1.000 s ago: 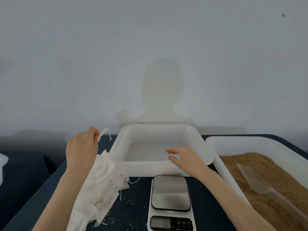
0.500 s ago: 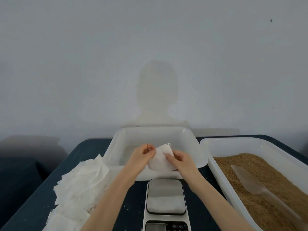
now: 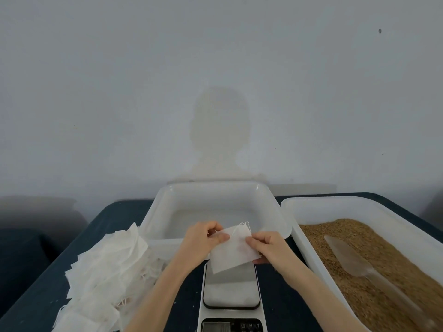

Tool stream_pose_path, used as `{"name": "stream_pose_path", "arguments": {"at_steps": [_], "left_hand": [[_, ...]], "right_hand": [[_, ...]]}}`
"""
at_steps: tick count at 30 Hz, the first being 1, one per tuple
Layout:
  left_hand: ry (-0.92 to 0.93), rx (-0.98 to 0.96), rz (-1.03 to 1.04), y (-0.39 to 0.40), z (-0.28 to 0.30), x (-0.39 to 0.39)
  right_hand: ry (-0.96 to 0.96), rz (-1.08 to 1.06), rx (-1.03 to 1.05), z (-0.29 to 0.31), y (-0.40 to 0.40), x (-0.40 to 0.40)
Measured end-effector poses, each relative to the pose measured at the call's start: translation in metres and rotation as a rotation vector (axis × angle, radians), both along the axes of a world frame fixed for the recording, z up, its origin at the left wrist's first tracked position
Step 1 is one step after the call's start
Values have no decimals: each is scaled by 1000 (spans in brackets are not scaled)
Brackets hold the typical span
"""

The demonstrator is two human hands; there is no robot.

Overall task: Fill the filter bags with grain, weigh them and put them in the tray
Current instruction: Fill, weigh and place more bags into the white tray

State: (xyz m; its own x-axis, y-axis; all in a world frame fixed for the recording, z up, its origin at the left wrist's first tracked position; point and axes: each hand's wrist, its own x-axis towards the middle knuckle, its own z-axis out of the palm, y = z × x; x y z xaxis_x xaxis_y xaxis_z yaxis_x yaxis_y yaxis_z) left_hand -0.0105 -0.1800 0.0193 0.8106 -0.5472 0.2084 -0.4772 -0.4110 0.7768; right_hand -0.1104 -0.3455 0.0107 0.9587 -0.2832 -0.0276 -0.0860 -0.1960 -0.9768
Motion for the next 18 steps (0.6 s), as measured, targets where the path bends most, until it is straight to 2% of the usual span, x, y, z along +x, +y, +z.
{"name": "stream_pose_path", "arguments": {"at_steps": [4,7,10,13,15,18], "left_hand": [[-176,96,1,-2,-3,-13],[-144,68,-181,-7,-6,-24],[-188,161,-259,-14,-12,-28],[-286,290,-227,-21,-17,-27],[-326,285,-169,-23,-21,-25],[-251,226,-126,-20,-26,-21]], "right_hand": [[-10,-92,-61,0,2,-2],[-2,-162,-156,-1,8,0],[34,-191,-144,0,11,0],[22,-129,-100,3,13,-3],[0,-50,-124,7,13,-8],[-17,-18,-158,9,8,-10]]}}
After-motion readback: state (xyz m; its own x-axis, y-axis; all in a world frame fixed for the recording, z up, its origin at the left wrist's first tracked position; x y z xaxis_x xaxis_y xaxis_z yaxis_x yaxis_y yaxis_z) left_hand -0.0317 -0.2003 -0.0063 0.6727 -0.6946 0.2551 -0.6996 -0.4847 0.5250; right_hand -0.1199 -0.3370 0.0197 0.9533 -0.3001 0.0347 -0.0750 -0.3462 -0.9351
